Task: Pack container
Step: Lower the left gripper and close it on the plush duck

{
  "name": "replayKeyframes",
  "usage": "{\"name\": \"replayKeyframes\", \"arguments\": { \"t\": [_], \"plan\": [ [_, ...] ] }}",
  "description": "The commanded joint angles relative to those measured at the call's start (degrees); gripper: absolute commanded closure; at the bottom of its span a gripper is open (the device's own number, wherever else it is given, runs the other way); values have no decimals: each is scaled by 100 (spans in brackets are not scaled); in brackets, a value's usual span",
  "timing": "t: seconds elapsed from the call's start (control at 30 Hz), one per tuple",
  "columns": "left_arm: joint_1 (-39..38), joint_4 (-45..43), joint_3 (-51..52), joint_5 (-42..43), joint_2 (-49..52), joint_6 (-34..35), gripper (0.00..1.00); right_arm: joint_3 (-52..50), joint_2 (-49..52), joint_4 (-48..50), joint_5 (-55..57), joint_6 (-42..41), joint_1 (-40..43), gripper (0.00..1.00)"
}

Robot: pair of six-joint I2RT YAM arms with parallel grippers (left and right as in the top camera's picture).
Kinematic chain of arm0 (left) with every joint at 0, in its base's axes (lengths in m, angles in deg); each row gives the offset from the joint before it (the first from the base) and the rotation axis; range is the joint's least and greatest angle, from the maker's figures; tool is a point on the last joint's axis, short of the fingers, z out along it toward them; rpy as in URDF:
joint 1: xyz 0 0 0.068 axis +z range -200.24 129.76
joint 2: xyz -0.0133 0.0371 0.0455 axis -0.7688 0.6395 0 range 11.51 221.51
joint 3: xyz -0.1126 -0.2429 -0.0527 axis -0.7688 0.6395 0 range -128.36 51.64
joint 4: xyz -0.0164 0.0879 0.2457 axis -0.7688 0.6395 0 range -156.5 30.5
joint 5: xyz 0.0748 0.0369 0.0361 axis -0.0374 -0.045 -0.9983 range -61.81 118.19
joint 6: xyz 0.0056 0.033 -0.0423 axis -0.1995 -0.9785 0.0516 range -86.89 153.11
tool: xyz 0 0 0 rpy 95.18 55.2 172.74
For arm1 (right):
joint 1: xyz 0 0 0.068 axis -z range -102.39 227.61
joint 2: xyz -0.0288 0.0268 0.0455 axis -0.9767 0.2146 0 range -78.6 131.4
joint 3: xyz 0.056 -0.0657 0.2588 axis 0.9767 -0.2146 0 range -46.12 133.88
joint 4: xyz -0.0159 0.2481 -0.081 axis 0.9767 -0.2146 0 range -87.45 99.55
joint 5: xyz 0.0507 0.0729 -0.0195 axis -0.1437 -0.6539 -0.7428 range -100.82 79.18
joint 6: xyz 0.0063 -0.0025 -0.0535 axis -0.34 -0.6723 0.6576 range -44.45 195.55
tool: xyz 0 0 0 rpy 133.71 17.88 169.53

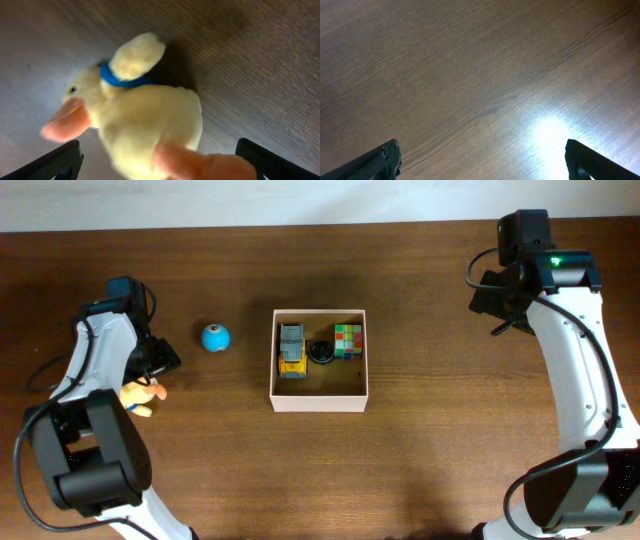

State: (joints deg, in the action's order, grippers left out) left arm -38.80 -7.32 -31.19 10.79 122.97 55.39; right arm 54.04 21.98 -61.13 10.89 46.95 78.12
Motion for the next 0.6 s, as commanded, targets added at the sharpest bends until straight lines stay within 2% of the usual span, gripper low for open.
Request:
{"name": "replayKeyframes", "arguments": {
  "t": [0.0,0.07,0.13,0.2,0.3,0.4,0.57],
  "plan": [
    [24,-50,-74,-7,289,-101,0,-4,20,-4,33,-83,26,1],
    [24,-55,-74,59,372,-94,7,-4,20,-4,33,-85,26,1],
    [24,-70,-74,170,455,-92,30,-4,20,-4,33,-83,26,1],
    [24,-66,-74,179,503,-92,40,-4,20,-4,33,-83,26,1],
    [24,24,-74,267,527,-94,49,-4,20,-4,33,-83,26,1],
    [22,63,-74,328,527,-94,49,-4,20,-4,33,-83,26,1],
    [22,131,-74,485,527,-94,62,-4,20,-4,33,-85,26,1]
  ]
}}
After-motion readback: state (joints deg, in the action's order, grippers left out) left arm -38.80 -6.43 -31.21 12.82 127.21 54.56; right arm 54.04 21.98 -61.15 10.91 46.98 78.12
